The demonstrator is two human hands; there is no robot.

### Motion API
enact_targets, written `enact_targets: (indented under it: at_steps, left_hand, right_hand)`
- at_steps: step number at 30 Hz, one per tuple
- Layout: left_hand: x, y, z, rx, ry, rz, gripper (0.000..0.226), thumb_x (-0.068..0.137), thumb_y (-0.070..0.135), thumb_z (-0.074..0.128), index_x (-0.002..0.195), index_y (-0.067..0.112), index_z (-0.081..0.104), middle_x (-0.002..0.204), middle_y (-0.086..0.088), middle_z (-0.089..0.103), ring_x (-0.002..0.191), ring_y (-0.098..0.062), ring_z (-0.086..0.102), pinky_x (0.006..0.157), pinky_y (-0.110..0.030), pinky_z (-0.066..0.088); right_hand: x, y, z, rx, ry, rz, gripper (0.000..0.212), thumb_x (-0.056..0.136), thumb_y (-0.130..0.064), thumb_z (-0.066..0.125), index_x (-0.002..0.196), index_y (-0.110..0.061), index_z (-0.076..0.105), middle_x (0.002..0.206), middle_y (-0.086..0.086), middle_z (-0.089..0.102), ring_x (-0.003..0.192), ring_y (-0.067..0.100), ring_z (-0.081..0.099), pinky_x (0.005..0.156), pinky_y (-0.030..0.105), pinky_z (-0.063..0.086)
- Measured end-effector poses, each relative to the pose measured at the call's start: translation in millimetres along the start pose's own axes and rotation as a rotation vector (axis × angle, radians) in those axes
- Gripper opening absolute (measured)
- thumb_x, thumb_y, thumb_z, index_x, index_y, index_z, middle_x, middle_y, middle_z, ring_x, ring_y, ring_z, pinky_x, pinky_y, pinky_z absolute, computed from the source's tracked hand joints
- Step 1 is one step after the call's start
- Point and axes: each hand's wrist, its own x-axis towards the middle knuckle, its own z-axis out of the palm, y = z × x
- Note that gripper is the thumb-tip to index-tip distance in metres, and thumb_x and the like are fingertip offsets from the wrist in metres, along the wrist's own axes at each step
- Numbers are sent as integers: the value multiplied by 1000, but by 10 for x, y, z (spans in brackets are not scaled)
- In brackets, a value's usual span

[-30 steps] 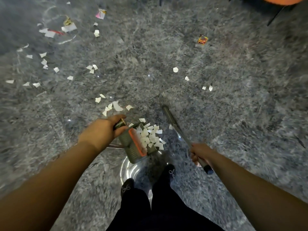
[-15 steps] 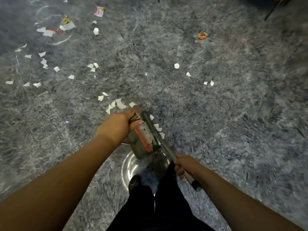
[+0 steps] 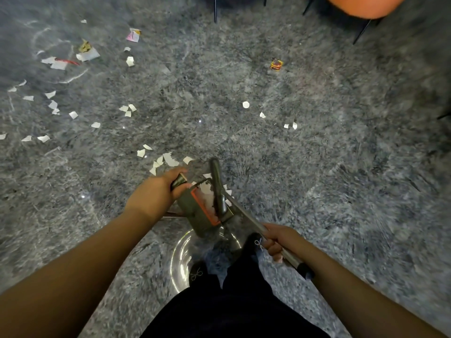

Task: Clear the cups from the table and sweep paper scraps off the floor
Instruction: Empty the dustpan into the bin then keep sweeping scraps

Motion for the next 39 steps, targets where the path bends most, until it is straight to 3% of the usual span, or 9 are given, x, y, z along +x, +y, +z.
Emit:
enact_targets:
  at_steps: [6,11,15,22,26,29,32,35,39]
  left_hand:
    - [-49,-98,-23,26,24,-5,47,89,51,59,133,35,54,92,-8,69,78,-28,65,62,-28,42]
    - [59,70,10,20,-21,-35,61,79,70,38,131,42,52,89,2,65,72,-17,56,62,-28,42]
    - [138,173,38,25,-35,-40,72,73,75,26,134,45,47,86,5,62,70,-16,54,56,-27,41]
    - [299,362,126,115,-18,-34,51,89,62,45,135,39,49,96,-3,69,80,-23,64,56,-27,40]
    - [383,414,145,114,-11,-34,65,80,73,30,133,41,49,92,1,69,76,-22,64,53,-28,41]
    - [406,439,147,113,0,-37,66,78,77,28,131,42,48,85,2,68,69,-19,61,52,-27,40]
    - [400,466,149,129,5,-36,68,78,76,28,132,40,49,84,0,70,68,-21,64,54,-28,44]
    - [403,498,157,141,7,-45,68,78,75,28,133,40,50,85,0,70,69,-22,65,54,-28,45]
    - [387,496,124,138,-21,-58,64,80,71,33,135,41,48,88,0,70,72,-20,65,57,-30,49]
  right_hand:
    - [-34,-45,-124,18,64,-122,29,100,0,34,110,-20,54,45,2,41,30,9,32,36,13,28]
    - [347,-432,-345,13,108,13,25,99,2,36,99,-17,52,60,10,46,33,12,44,34,17,40]
    - [758,-632,-352,80,136,85,23,99,-1,32,85,-14,45,54,4,40,29,6,36,31,12,35]
    - [958,-541,-394,-260,204,63,22,101,-10,36,101,-19,57,58,7,42,35,12,39,38,18,35]
    - [942,-462,-503,-424,196,65,32,100,-4,33,124,-13,52,61,12,44,42,19,40,41,24,36]
    - [939,-474,-475,-383,150,95,39,101,-7,32,136,-20,44,60,8,41,35,14,37,35,19,34]
    - [876,-519,-451,-156,110,202,41,104,-16,34,142,-32,37,53,3,34,33,8,30,35,13,28]
    - [705,-594,-495,-20,76,246,37,105,-20,36,139,-34,40,49,1,33,30,6,28,34,10,25]
    - [390,-615,-605,8,20,201,19,105,-22,35,108,-26,53,45,0,33,29,5,25,35,8,22]
